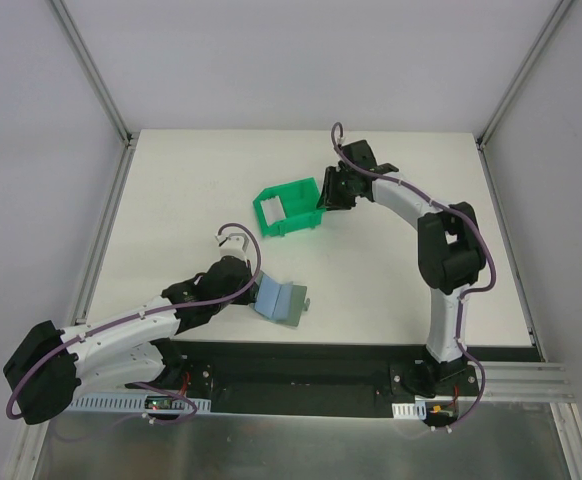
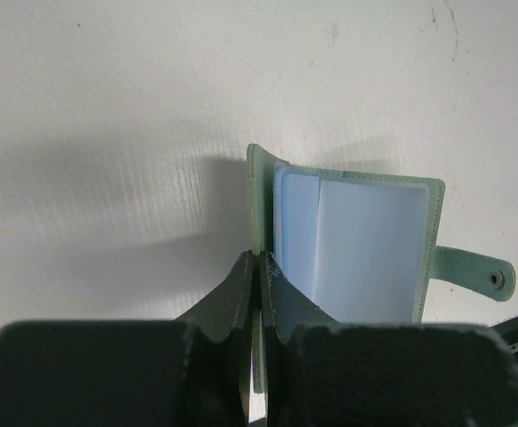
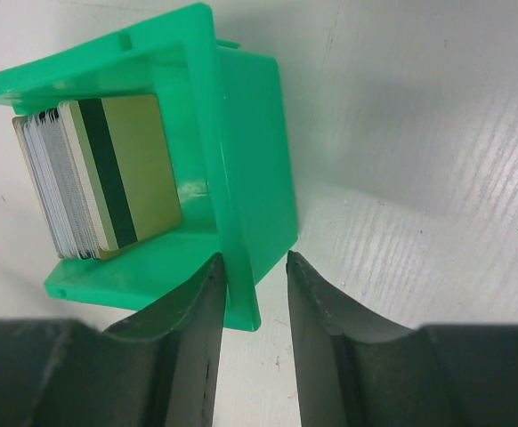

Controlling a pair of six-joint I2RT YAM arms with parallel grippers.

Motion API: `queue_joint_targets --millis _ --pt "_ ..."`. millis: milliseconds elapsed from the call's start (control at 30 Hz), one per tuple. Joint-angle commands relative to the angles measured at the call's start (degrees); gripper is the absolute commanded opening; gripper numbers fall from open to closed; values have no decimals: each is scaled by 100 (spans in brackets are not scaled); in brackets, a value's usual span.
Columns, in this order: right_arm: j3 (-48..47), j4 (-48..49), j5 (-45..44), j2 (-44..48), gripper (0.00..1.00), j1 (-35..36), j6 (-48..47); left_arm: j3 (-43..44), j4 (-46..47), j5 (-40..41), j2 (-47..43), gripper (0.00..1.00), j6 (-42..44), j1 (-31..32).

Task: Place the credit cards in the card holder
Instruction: Move the storage box to the center of the board.

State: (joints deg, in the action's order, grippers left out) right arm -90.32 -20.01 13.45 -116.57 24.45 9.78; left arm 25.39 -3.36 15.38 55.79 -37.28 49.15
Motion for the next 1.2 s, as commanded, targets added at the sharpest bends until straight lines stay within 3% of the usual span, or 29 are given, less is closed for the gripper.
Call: queue_joint_targets --millis 0,267,767,1167 --pt "-82 -126 -132 161 33 7 -319 186 -51 9 -16 0 -43 7" --pt "102 -284 -369 301 25 166 -574 212 -69 -35 11 0 -8 7" --pt "1385 -3 -581 1189 14 368 -627 142 -78 -140 -77 0 -52 7" --pt "2335 181 -624 1901 14 508 -644 28 -69 -456 -209 0 -245 -1"
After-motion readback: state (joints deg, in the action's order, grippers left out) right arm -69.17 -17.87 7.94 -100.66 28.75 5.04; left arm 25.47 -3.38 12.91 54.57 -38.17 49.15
